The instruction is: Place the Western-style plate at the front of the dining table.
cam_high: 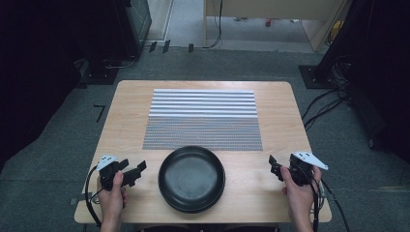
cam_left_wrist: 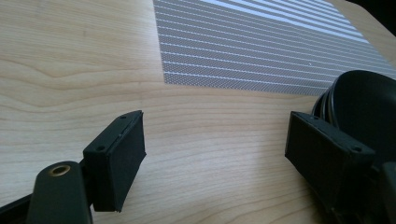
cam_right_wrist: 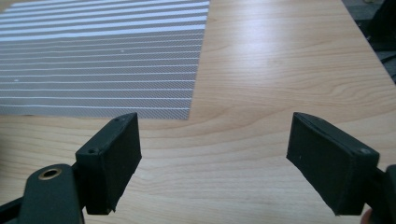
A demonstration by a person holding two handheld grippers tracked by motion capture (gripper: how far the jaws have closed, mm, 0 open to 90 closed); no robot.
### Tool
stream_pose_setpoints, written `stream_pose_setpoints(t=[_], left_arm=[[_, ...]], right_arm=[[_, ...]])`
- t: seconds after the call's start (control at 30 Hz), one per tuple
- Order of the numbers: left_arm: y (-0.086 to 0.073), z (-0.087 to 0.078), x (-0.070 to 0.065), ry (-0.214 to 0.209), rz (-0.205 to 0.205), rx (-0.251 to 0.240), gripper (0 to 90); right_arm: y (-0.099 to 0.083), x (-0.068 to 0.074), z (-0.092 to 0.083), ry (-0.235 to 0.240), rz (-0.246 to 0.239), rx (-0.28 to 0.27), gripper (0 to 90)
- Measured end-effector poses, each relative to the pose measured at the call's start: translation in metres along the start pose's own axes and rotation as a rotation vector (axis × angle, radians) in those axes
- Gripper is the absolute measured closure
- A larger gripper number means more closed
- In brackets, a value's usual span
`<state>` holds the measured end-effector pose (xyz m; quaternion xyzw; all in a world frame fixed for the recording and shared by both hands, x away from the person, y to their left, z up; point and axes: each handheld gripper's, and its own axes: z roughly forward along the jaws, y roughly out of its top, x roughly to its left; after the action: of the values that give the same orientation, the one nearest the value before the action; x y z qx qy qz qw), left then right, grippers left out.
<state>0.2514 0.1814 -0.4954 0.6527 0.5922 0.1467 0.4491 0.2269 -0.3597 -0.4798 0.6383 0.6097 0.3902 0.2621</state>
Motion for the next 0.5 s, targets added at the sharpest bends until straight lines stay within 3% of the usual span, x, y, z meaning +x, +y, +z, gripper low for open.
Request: stream_pose_setpoints(t=[0.3,0.5], left_arm=[[0.001,0.002,-0.015,-0.055,0.014,-0.001,19.7],[0.001,0.003,-0.023,-0.082,0.02,0.015,19.6]], right_arm=[[0.0,0.02,-0.002,0.067,-0.009,-0.007,17.6],[-0.001,0.03,-0.001,0.085,-0.028,-0.009,20.0]])
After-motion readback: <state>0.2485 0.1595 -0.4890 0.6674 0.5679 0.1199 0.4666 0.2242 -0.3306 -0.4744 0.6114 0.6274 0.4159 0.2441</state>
